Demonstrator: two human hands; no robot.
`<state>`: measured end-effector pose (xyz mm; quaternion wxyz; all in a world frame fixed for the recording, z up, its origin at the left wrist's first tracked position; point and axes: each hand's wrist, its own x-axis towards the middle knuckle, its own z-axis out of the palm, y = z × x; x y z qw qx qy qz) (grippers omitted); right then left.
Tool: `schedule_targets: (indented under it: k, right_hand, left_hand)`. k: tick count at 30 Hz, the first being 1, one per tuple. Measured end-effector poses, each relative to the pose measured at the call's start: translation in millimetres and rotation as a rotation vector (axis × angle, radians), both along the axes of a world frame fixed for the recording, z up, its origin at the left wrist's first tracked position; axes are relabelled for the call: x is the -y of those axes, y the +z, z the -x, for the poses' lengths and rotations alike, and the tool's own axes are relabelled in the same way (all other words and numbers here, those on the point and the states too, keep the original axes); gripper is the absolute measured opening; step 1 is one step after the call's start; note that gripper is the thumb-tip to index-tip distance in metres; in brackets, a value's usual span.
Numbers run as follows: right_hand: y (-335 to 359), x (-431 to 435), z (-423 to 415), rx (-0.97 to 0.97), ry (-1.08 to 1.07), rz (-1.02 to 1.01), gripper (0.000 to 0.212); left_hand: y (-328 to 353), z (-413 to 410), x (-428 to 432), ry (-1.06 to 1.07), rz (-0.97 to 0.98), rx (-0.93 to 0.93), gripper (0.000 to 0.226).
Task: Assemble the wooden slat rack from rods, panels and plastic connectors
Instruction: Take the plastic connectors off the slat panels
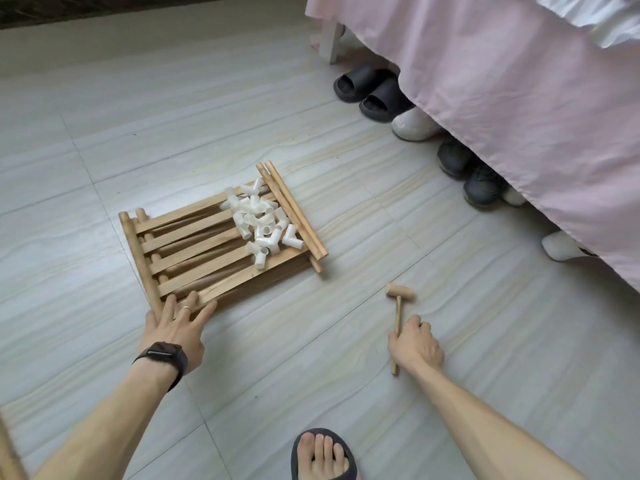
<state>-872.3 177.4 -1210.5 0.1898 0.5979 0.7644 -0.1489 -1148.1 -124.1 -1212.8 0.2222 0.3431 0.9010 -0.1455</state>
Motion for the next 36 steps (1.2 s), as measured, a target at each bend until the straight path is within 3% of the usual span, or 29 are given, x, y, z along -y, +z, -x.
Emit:
schedule_targets:
  k: [3,8,11,13,16,23,27,32,36]
  right_hand:
    - [-2,6,11,-0.066,0.108,-0.053,0.044]
    - [-1,23,72,-0.364,0.343,-0.045,0.047]
    - [2,29,127,-0.500,0.434,0.071,0.059]
    - [1,27,160,-0.486,0.461,0.172,0.064]
    - [-3,24,181,-0.401,0.494,0.181,0.055]
    - [-15,55,122,-0.557,0.413,0.123,0.020]
    - [-13,76,92,-0.507,0.417,0.131,0.012]
    - [-1,92,97,-0.584,0.425,-0.025,0.030]
    - [18,90,145,-0.611,0.626,0.010,0.064]
  left_hand:
    - [-3,-2,0,0.065,-0.029,0.044,0.082]
    - [1,-2,-12,0.242,-0.150,0.121,0.091]
    - [2,-2,-5,0.275,-0.132,0.131,0.086]
    - [4,1,4,0.310,-0.139,0.168,0.083]
    - [8,4,17,0.328,-0.172,0.224,0.081]
    - [3,-8,59,0.320,-0.215,0.217,0.082]
    - [5,-14,78,0.308,-0.224,0.247,0.075]
    - [22,-23,42,0.335,-0.225,0.023,0.050]
    - [34,-19,-26,0.263,-0.481,0.031,0.072]
